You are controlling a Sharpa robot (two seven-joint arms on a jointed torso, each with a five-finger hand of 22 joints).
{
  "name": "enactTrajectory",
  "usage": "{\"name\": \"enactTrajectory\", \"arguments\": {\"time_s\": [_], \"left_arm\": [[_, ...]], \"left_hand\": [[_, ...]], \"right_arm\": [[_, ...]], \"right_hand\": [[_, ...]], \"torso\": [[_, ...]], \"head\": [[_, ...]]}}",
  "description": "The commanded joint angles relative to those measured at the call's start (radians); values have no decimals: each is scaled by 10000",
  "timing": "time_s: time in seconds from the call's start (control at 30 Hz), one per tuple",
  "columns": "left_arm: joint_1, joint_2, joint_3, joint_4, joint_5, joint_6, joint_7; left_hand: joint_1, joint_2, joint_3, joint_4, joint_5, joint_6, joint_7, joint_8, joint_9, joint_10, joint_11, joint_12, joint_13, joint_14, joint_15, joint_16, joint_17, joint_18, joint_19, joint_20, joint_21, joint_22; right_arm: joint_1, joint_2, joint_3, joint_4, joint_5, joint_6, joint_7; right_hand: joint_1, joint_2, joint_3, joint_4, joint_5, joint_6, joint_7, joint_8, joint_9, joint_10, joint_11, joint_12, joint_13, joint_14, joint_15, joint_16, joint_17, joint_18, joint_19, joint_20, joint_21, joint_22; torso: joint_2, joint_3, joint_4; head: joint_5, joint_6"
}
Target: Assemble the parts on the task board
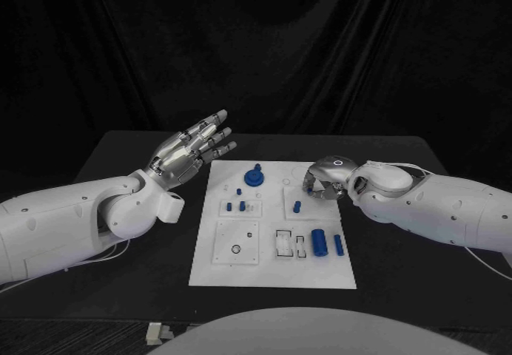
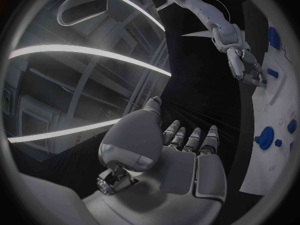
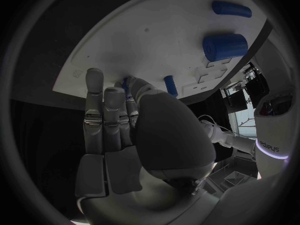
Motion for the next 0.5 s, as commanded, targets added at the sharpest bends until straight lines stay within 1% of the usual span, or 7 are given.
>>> {"name": "enactTrajectory", "arguments": {"time_s": [0.03,0.1,0.13,0.27,0.4,0.5], "left_arm": [[-25,20,14,6,77,182,1538],[-28,22,14,4,77,184,1528],[-30,25,14,0,77,189,1517],[-33,29,14,-6,77,203,1488],[-35,26,14,-6,77,211,1460],[-36,22,14,-7,77,213,1439]], "left_hand": [[55,38,6,-128,88,55,53,63,14,15,93,49,2,-6,84,-36,-17,170,16,83,42,32],[69,45,24,-184,133,61,64,68,14,15,102,50,2,-6,96,-36,-17,170,22,90,46,45],[94,57,59,-278,196,78,84,78,17,15,106,51,3,-6,109,-36,-17,169,32,97,50,60],[120,82,117,-413,258,147,133,104,28,16,119,55,4,-6,139,-36,-17,168,55,110,63,110],[114,106,169,-530,296,273,200,152,47,16,139,59,5,0,170,-19,-9,166,83,121,77,165],[109,110,180,-557,305,300,215,164,51,16,144,60,5,3,179,-9,-5,165,90,125,81,176]], "right_arm": [[-109,-22,-60,-8,-2,57,-43],[-110,-31,-60,8,8,24,-30],[-110,-41,-60,24,16,-11,-22],[-110,-75,-60,60,27,-139,-10],[-110,-116,-60,71,33,-388,-1],[-108,-156,-60,85,34,-594,8]], "right_hand": [[33,14,74,-14,5,97,-14,43,30,126,-36,-37,14,0,-69,-53,-11,108,-7,-57,34,435],[35,5,93,-58,-2,170,-35,66,57,212,-61,-48,16,0,-88,-63,-22,108,-11,-74,54,437],[29,-4,101,-87,-17,224,-50,83,78,275,-78,-58,18,6,-100,-57,-17,104,-8,-85,100,443],[34,-19,119,-150,-66,313,-78,106,116,390,-111,-82,19,17,-126,-57,-20,96,1,-108,196,456],[27,-36,121,-181,-116,348,-89,109,135,443,-124,-105,18,32,-139,-44,-8,88,11,-120,270,466],[19,-40,121,-187,-147,354,-90,106,140,452,-125,-119,16,35,-141,-51,-17,85,15,-123,292,468]], "torso": [[-6,4,-2],[-5,4,2],[-5,4,5],[-3,2,12],[2,1,2],[0,-2,4]], "head": [[3,0],[3,0],[5,0],[12,0],[61,0],[72,0]]}}
